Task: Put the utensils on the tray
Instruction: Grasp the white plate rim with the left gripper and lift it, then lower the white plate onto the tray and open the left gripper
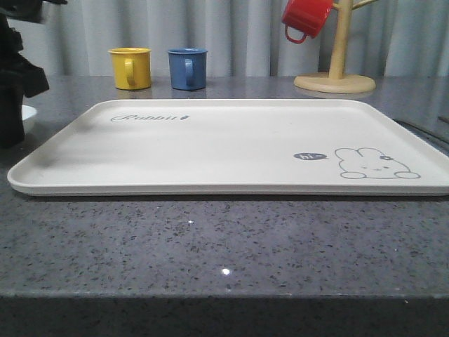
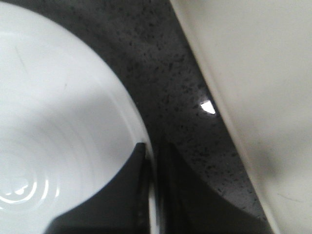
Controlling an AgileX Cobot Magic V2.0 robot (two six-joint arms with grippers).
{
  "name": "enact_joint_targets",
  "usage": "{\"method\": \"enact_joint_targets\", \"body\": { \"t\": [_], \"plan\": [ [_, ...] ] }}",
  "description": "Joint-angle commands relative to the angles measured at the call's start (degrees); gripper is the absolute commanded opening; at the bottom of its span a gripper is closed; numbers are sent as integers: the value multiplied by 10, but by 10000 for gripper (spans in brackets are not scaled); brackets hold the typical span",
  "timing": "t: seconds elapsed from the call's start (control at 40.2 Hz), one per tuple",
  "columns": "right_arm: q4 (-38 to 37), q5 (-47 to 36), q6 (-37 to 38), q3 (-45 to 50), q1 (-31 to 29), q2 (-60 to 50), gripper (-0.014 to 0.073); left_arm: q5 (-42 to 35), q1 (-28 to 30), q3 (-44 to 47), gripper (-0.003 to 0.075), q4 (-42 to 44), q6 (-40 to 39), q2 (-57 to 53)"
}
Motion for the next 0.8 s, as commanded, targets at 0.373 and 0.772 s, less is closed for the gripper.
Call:
{"method": "enact_joint_targets", "body": {
  "t": [0.373, 0.772],
  "plan": [
    [-3, -45, -7, -22, -4, 8, 634, 60, -121, -206, -18, 20, -5, -41],
    [-3, -45, -7, -22, -4, 8, 634, 59, -283, -243, -18, 23, -28, 45]
  ]
}}
